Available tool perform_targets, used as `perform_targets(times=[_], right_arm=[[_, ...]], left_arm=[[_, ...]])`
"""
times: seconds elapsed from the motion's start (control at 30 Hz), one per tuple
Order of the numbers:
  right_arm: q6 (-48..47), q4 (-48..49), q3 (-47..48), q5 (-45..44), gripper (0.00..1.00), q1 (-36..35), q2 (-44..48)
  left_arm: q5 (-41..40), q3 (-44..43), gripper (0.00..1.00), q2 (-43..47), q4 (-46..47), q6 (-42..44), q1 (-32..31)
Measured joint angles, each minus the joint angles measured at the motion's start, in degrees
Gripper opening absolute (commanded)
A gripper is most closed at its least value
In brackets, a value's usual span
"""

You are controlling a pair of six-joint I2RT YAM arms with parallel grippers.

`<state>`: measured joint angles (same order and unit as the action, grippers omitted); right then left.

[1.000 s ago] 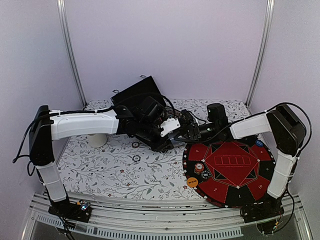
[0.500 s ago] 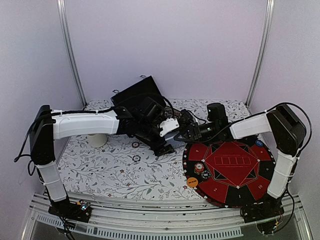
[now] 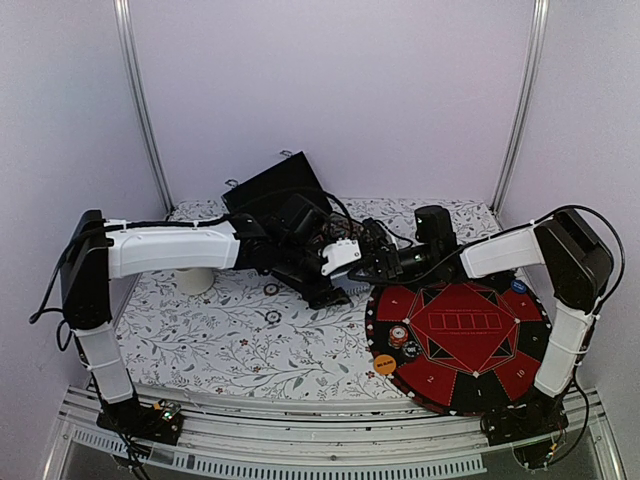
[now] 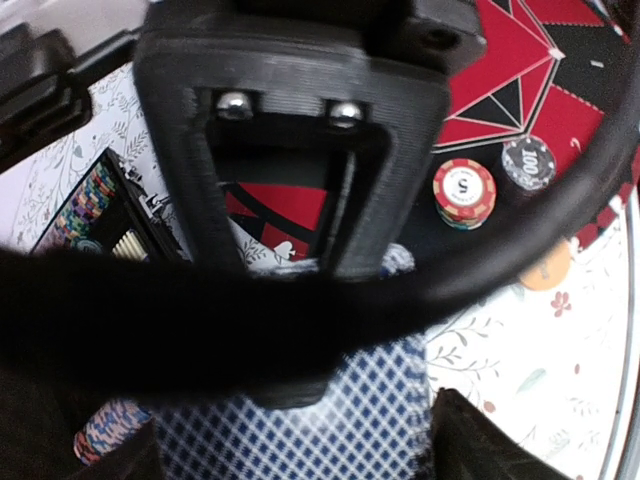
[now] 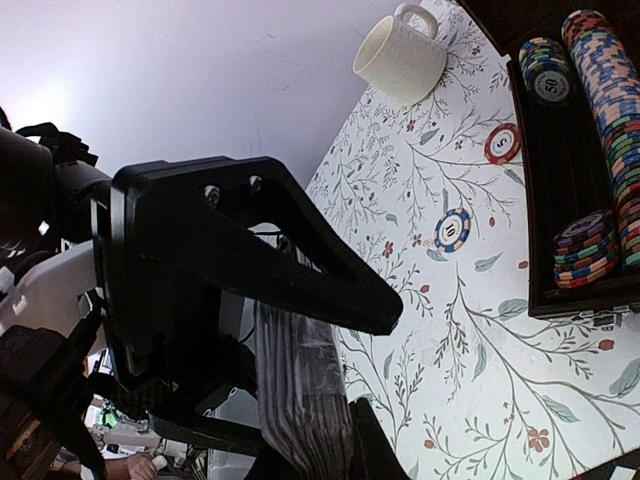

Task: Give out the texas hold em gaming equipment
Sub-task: Pass from the right arm to the left, then pick up the poker card from the face-down deck piles.

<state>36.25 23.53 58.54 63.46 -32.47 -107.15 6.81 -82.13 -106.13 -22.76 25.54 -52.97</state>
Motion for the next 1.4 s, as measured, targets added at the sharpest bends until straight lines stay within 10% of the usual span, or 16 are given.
perform_targets(times=[0.5, 1.4], right_arm=[[-3.9, -5.0, 0.4, -3.5, 0.18, 0.0, 1.3], [-16.7, -25.9, 5.1, -11.6, 0.34, -0.3, 5.0]], left_arm=[[0.5, -0.9, 0.52, -0.9, -0.9, -0.3, 0.1], [1.0, -0.4, 0.51, -0.9, -0.5, -0.9, 1.3]])
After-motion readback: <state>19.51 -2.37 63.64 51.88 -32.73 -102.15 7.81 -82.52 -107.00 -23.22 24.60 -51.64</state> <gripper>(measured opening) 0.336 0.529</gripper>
